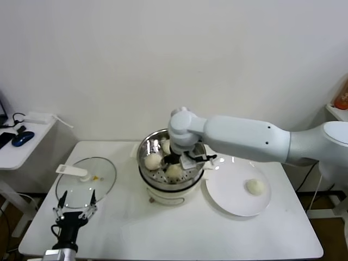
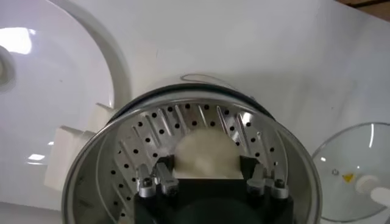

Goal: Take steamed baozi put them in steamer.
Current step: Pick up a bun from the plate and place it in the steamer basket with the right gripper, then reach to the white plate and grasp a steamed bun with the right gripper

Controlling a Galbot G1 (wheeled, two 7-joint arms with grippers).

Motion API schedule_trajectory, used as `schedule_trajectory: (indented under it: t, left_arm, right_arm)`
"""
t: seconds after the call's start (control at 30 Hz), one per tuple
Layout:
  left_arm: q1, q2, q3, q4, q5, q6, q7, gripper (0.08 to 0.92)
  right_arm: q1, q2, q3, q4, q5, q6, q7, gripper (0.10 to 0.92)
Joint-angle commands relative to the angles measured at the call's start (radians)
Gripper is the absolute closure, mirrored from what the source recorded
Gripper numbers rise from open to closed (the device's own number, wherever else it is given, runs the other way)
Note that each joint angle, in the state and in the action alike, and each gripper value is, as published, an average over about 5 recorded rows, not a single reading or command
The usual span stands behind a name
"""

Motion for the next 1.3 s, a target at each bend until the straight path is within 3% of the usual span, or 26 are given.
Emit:
schedule_trajectory:
  t: [0.03,0.63,0.87,1.3]
  left_arm:
    - [-0.001,0.0,0.002,0.001,0.001,0.0,0.0,0.177]
    - [-0.013,-0.001,0.007,0.013,0.001,0.0,0.0,0.177]
    - [-0.014,0.0,0.007,0.013,0.0,0.0,0.0,0.177]
    - [-0.019,-0.002,0.01,0.005,0.005,0.006,0.0,0.177]
  right_arm:
    - [-0.042,0.019,0.008,-0.012,-0.052,0.038,0.002,0.33]
    - [-0.067,0.018,0.01,-0.022,-0.064,0.051,0.009,0.311]
    - [-0.065,0.02,0.013,-0.026,-0.049,0.057,0.013,0.217]
    - [0.144,-0.025,0.033,-0.077,0.189,0.081,-0.02,0.203]
